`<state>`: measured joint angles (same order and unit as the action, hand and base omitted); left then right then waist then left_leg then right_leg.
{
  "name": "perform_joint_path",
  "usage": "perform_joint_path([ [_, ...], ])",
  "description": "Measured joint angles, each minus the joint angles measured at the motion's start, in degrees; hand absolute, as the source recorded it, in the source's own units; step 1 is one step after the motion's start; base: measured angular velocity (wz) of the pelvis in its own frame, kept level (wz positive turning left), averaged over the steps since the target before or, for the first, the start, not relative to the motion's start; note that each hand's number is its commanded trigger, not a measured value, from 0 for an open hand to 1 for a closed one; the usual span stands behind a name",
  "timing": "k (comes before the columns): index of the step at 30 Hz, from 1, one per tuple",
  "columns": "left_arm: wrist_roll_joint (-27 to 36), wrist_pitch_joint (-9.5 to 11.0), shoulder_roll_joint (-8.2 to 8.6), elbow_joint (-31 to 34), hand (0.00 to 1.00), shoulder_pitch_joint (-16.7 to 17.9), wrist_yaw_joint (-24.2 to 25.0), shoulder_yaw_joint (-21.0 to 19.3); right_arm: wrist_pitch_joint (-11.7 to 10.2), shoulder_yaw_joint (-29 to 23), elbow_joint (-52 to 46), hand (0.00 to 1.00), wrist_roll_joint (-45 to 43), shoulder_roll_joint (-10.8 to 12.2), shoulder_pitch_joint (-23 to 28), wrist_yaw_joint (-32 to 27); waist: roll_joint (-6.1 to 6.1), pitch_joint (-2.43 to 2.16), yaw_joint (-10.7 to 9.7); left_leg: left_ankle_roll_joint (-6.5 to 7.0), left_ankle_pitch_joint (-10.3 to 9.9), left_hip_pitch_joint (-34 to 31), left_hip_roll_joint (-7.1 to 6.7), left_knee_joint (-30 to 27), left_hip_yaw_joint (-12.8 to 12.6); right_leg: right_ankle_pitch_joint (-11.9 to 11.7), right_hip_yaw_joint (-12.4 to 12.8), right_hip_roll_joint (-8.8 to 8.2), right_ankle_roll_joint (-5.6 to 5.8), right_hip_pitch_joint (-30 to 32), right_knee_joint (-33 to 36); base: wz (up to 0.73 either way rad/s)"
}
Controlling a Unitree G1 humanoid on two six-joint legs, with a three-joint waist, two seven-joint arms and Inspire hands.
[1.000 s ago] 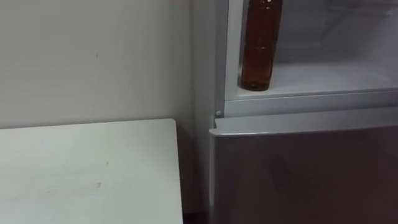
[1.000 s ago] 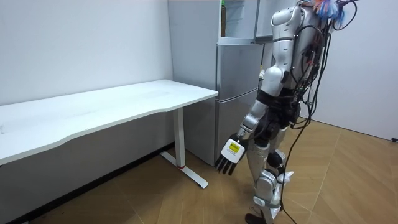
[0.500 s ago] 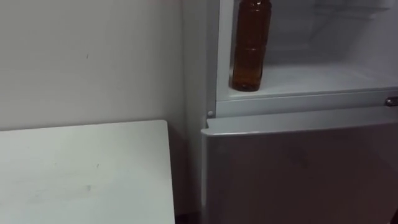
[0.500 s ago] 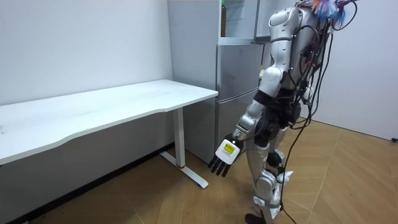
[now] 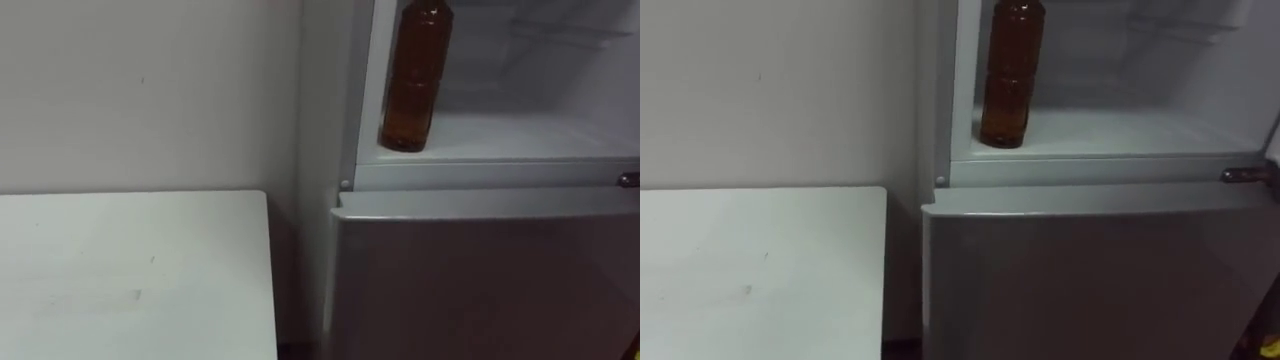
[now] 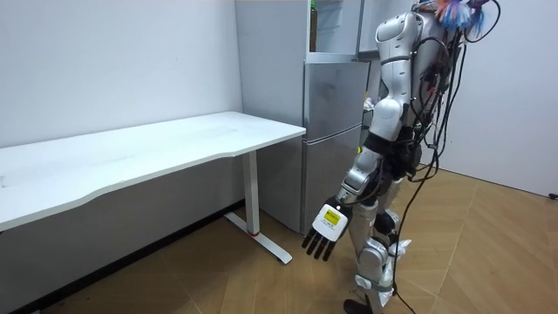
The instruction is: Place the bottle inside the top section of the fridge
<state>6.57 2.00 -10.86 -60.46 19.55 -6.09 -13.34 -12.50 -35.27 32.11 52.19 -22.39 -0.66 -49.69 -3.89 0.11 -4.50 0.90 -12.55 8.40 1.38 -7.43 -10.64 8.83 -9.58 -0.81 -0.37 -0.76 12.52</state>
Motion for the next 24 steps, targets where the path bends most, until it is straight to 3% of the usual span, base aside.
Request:
perform_joint_path([
  [5, -2.64, 0.65, 1.12, 0.45, 0.00, -0.26, -1.17, -0.04, -0.93, 0.37, -12.09, 0.00, -9.66, 0.70, 1.55, -5.55, 0.16, -0.14, 0.45, 0.00, 0.00, -0.65, -0.04, -0.09, -0.07, 0.00, -0.03, 0.01, 0.01, 1.16, 0.13, -0.01],
  [8, -2.64, 0.83, 1.19, 0.80, 0.00, -0.17, -2.19, 0.23, -2.50, 0.38, -17.92, 0.00, -12.00, 0.69, 2.98, -7.40, -0.02, -0.29, 0.55, 0.00, 0.00, -0.90, -0.02, -0.04, -0.05, -0.04, -0.03, 0.04, -0.02, 1.47, 0.13, 0.00],
  [14, -2.89, 1.15, 1.18, 0.87, 0.00, 0.02, -3.52, 1.30, -2.99, 0.44, -27.27, 0.00, -14.49, 0.71, 4.25, -11.06, -0.04, -0.42, 0.60, 0.00, 0.00, -0.77, -0.04, -0.05, -0.12, -0.15, -0.03, 0.08, 0.02, 0.85, 0.19, 0.00],
  [19, -2.85, 1.49, 1.26, 0.76, 0.00, 0.04, -5.10, 2.44, -4.22, 0.95, -32.27, 0.00, -15.03, 0.71, 4.23, -11.92, 0.18, -0.39, 1.53, 0.01, 0.00, -0.61, -0.04, -0.07, 0.02, -0.15, 0.05, 0.06, 0.02, 0.84, 0.12, 0.00],
  [24, -2.54, 1.72, 1.65, 0.20, 0.00, 0.13, -6.87, 3.33, -3.62, 4.91, -34.73, 0.00, -24.67, 0.73, 4.32, -11.04, 0.39, -0.28, 1.77, 0.00, 0.00, -0.43, -0.02, -0.15, 0.08, -0.15, 0.02, 0.03, 0.01, 0.65, 0.22, 0.00],
])
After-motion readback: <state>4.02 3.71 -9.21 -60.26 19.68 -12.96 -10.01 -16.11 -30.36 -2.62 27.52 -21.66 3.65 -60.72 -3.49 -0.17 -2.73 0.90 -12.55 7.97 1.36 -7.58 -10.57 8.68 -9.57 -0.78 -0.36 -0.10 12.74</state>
